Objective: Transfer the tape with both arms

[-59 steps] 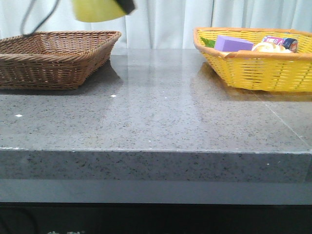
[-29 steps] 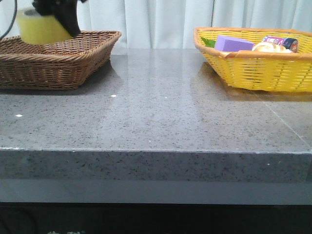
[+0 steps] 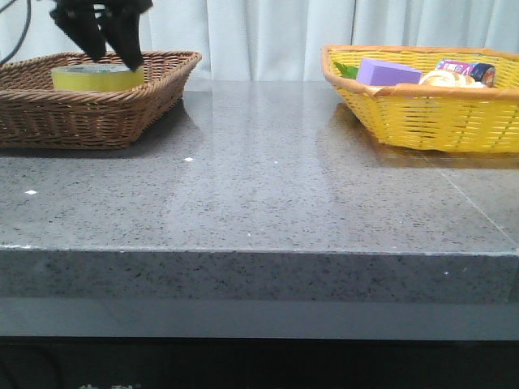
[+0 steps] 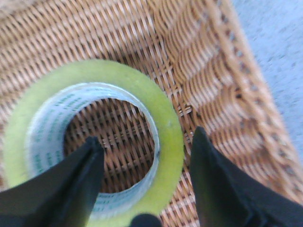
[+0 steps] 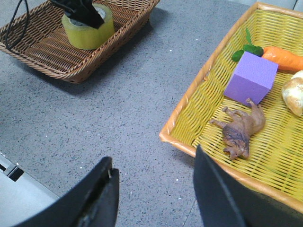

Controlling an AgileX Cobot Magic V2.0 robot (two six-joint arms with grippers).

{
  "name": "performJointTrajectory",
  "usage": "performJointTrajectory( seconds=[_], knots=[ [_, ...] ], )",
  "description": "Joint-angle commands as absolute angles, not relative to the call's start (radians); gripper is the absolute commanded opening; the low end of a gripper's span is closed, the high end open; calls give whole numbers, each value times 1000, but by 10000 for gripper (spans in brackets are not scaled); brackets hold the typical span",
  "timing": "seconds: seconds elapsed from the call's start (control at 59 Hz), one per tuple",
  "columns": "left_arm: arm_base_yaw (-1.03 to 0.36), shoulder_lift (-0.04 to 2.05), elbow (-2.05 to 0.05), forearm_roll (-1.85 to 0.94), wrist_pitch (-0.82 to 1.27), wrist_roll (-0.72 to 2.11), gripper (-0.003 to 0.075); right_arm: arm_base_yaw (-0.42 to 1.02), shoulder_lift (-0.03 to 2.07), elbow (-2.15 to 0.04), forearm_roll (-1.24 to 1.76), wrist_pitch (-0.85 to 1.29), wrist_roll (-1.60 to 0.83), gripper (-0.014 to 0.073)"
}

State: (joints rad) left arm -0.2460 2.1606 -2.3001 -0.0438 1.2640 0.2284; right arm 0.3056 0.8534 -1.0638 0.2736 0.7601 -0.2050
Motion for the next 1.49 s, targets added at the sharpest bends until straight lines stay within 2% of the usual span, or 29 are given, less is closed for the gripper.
performJointTrajectory(
  seconds=[0.0, 0.543, 0.814, 1.187, 1.476],
  knots=[
    [-245, 2028, -2322, -72, 1280, 218, 406, 303, 851, -1085, 283, 693, -211, 395],
    [-245, 1627, -2015, -103, 1283, 88, 400, 303, 851, -1085, 283, 681, -211, 395],
    [-245, 1382, -1709, -158, 1276, 86, 400, 302, 859, -1085, 286, 687, -211, 395],
    [-245, 961, -1191, -118, 1038, 94, 400, 210, 840, -1085, 194, 799, -104, 395],
    [-245, 683, -962, -114, 819, 94, 400, 189, 741, -1073, 193, 843, -105, 395]
  ],
)
